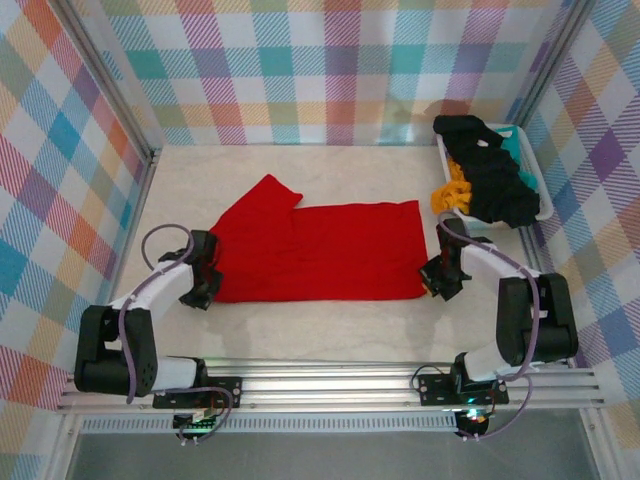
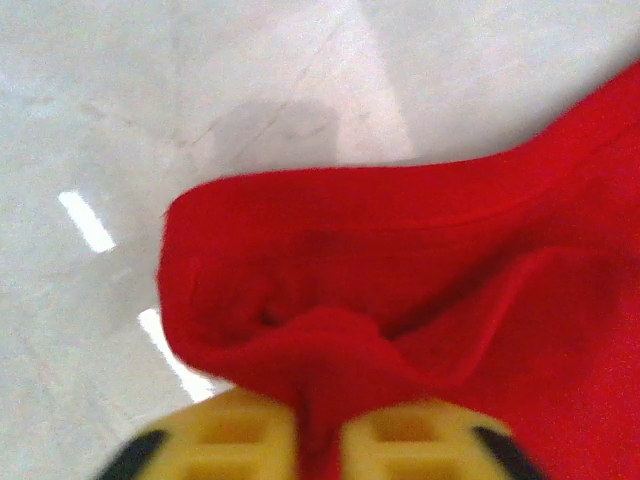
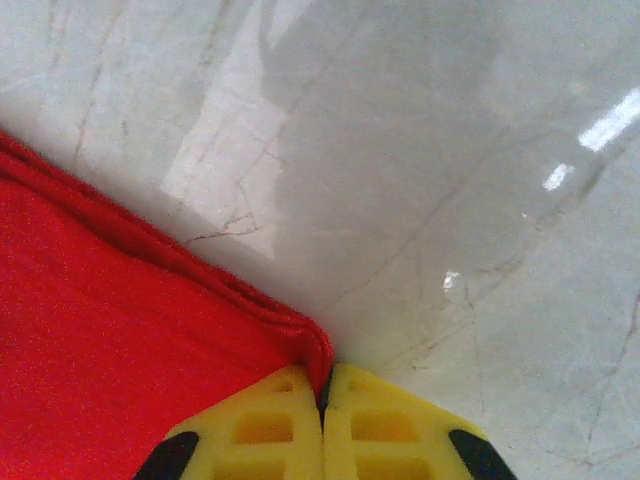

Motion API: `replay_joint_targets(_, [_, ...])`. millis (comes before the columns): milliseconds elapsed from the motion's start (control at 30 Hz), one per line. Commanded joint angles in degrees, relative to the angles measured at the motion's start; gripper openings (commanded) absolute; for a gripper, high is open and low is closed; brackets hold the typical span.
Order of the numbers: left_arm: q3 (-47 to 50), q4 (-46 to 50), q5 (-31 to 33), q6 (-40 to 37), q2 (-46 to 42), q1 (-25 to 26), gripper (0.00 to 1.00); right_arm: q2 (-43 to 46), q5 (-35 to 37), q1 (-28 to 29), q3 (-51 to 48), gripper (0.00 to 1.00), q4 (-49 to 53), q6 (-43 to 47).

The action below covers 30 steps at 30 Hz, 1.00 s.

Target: Fold and stack the t-shirts

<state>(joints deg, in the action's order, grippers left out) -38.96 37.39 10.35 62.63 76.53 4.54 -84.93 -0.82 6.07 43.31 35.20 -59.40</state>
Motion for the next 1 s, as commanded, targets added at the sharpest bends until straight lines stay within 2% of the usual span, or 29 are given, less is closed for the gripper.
replay_joint_targets(0, [-0.46,4.83,1.79,2.74,-1.29,0.21,0.52,1.65,3.93,0.43,-0.63,0.24,4.85,-1.35])
replay_joint_targets(67, [-2.00,8.27,4.30,2.52,-4.98,0.29,0.61,5.13,6.96,0.75,1.24,0.40,7.47,-0.41])
replay_joint_targets(100, [-3.59,10.13,6.34,1.67,-7.24,0.45,0.61,7.38,8.70,1.22,2.38,0.47,8.52,0.34])
replay_joint_targets(167, [-7.74,12.00,9.22,-1.11,-10.09,1.67,0.60,10.81,11.56,2.83,5.03,0.52,9.62,2.95])
replay_joint_targets(233, [-12.59,8.90,7.56,-6.66,-8.40,3.69,0.52,12.19,11.72,6.12,8.04,0.50,7.24,7.75])
replay_joint_targets(367, [-24.78,8.05,2.48,-13.99,6.48,8.77,0.53,7.19,3.41,11.55,11.75,0.46,2.30,11.93])
replay_joint_targets(500, [-32.26,6.81,-2.87,-16.88,19.92,9.70,0.54,-0.19,-3.40,12.52,10.88,0.45,-1.71,11.93])
replay_joint_targets(600, [-35.47,8.39,-0.05,-17.77,24.44,7.12,0.55,-2.69,-4.00,12.56,9.90,0.45,-3.32,12.53])
replay_joint_targets(700, [-35.72,3.60,-3.94,-19.76,26.66,2.61,0.51,-5.97,-3.37,12.56,10.65,0.45,-2.07,14.24])
replay_joint_targets(833, [-40.87,7.26,-4.28,-22.94,33.05,1.44,0.47,-9.14,-3.16,12.11,11.18,0.45,-1.07,14.23])
replay_joint_targets(967, [-37.94,3.65,-1.87,-23.04,31.50,0.24,0.48,-9.36,-3.75,12.11,11.36,0.45,-1.97,13.69])
